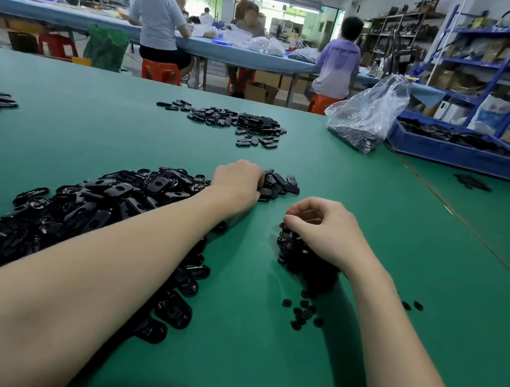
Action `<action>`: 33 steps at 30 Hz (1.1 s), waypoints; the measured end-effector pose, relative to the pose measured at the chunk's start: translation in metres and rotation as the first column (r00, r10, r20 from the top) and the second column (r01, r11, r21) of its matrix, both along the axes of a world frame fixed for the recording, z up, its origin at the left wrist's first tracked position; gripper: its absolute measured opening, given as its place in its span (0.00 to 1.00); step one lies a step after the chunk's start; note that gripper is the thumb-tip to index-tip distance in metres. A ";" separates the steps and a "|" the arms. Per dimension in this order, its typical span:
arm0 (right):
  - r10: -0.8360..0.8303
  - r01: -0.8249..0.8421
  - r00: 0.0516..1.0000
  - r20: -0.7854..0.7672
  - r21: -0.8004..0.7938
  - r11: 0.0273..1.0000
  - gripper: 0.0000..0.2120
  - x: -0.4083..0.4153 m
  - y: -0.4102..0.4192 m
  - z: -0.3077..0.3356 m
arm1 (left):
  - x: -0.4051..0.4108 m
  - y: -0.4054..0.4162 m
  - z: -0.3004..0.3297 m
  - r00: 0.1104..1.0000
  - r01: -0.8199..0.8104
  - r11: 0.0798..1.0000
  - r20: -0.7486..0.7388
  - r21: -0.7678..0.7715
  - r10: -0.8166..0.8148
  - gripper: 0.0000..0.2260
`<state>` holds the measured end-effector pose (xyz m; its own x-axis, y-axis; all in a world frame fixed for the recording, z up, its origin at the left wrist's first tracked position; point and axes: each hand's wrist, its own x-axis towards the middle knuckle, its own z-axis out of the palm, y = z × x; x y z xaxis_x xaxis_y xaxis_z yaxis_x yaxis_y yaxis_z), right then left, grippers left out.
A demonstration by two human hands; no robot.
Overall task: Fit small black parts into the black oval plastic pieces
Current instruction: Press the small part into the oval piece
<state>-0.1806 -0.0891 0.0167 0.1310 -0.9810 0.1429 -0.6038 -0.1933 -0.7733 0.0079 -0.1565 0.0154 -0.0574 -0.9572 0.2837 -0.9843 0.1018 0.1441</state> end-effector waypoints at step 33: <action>0.013 -0.026 0.977 -0.213 -0.060 0.998 0.02 0.015 0.005 -0.005 | 0.052 0.104 0.004 0.993 0.121 0.976 -0.014 0.183 -0.120 0.15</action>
<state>-0.1660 -0.0840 0.0121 0.1840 -0.9681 0.1700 -0.7484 -0.2501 -0.6143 0.0597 -0.0529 0.0197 -0.1752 -0.9789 0.1048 -0.9660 0.1915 0.1739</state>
